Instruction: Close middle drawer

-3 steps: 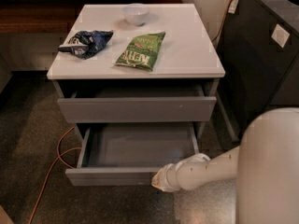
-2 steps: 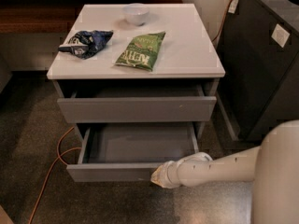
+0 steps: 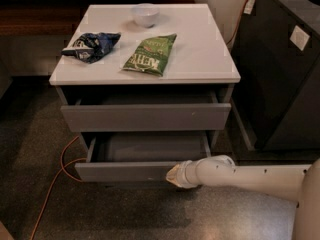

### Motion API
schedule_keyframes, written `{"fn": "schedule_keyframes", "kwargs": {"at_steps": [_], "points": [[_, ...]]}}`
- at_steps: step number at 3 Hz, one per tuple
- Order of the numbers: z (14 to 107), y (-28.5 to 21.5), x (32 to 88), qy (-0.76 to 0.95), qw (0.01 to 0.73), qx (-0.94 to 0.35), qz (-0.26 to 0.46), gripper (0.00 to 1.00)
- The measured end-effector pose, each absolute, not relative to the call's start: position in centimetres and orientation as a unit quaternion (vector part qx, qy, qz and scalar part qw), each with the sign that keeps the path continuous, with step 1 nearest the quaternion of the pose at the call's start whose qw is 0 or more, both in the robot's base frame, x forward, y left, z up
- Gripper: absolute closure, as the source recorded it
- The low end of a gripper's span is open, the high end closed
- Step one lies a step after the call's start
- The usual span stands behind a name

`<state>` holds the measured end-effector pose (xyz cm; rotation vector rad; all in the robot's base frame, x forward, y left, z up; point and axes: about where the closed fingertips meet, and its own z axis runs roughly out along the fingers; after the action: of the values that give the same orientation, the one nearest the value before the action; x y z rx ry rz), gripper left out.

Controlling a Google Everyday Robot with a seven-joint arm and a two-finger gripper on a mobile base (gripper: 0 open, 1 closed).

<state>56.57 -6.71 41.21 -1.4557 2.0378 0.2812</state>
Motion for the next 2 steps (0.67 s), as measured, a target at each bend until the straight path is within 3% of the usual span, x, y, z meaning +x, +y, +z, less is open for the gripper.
{"fn": "schedule_keyframes", "kwargs": {"at_steps": [2], "points": [[41.2,-7.8,59.0,0.772,0.315,-0.542,0.105,1.0]]}}
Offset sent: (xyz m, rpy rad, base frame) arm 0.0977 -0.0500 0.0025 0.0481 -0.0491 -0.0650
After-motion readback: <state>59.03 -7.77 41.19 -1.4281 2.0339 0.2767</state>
